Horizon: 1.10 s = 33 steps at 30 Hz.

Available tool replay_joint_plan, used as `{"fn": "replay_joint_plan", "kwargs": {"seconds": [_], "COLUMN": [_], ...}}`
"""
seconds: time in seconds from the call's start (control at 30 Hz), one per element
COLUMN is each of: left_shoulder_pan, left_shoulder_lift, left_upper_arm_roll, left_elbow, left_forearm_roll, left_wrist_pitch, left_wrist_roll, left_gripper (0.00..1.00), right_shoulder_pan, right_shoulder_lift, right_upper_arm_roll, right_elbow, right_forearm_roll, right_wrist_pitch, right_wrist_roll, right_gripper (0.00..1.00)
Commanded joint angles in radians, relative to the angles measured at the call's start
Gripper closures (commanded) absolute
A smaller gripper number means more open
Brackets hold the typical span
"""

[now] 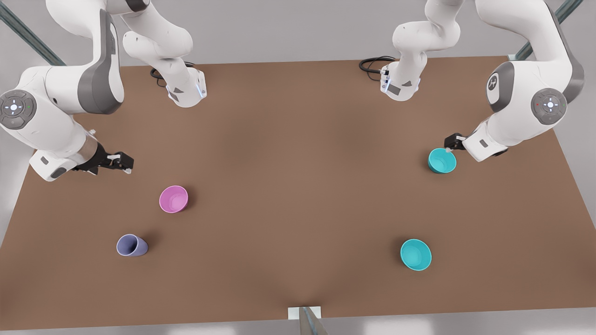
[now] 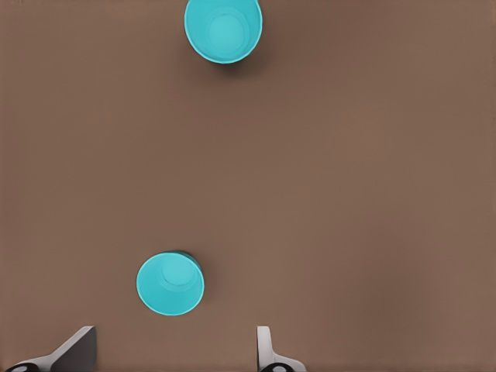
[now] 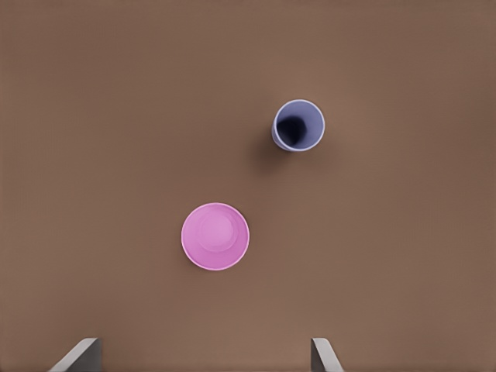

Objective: Stack the blue bowl on the pink bowl

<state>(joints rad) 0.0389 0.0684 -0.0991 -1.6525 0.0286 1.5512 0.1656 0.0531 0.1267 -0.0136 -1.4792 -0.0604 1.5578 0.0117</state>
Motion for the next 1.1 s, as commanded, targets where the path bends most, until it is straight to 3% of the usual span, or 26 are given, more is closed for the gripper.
{"fn": "replay_joint_plan", "kwargs": {"seconds": [0.0, 0.13, 0.23, 0.43, 0.73, 0.9, 1.07], "left_shoulder_pan": [0.009, 0.009, 0.009, 0.007, 0.004, 0.006, 0.006], "left_shoulder_lift": [-0.001, -0.001, -0.001, 0.002, 0.004, 0.010, 0.008], "left_upper_arm_roll": [-0.001, -0.002, -0.002, -0.002, -0.002, -0.002, -0.002], "left_elbow": [0.000, 0.000, 0.000, -0.001, -0.001, -0.001, 0.000], "left_forearm_roll": [0.001, 0.001, 0.001, 0.001, -0.001, -0.001, 0.002], "left_wrist_pitch": [0.003, -0.003, -0.005, -0.009, -0.014, -0.016, -0.014], "left_wrist_roll": [0.026, 0.026, 0.026, 0.026, 0.025, 0.025, 0.025], "left_gripper": [0.00, 0.00, 0.00, 0.00, 0.00, 0.00, 0.00], "right_shoulder_pan": [-0.001, -0.001, -0.010, -0.098, -0.134, -0.134, -0.142], "right_shoulder_lift": [-0.001, 0.017, 0.230, 0.465, 0.357, 0.326, 0.324], "right_upper_arm_roll": [0.000, 0.000, 0.001, 0.003, 0.006, 0.004, 0.004], "right_elbow": [0.000, 0.003, 0.013, 0.016, -0.190, -0.383, -0.447], "right_forearm_roll": [0.002, 0.007, 0.085, 0.155, 0.201, 0.201, 0.201], "right_wrist_pitch": [0.005, 0.005, 0.105, 0.355, 0.369, 0.642, 0.654], "right_wrist_roll": [-0.002, -0.009, -0.024, -0.002, -0.053, -0.093, -0.094], "right_gripper": [0.00, 0.00, 0.00, 0.00, 0.00, 0.00, 0.00]}}
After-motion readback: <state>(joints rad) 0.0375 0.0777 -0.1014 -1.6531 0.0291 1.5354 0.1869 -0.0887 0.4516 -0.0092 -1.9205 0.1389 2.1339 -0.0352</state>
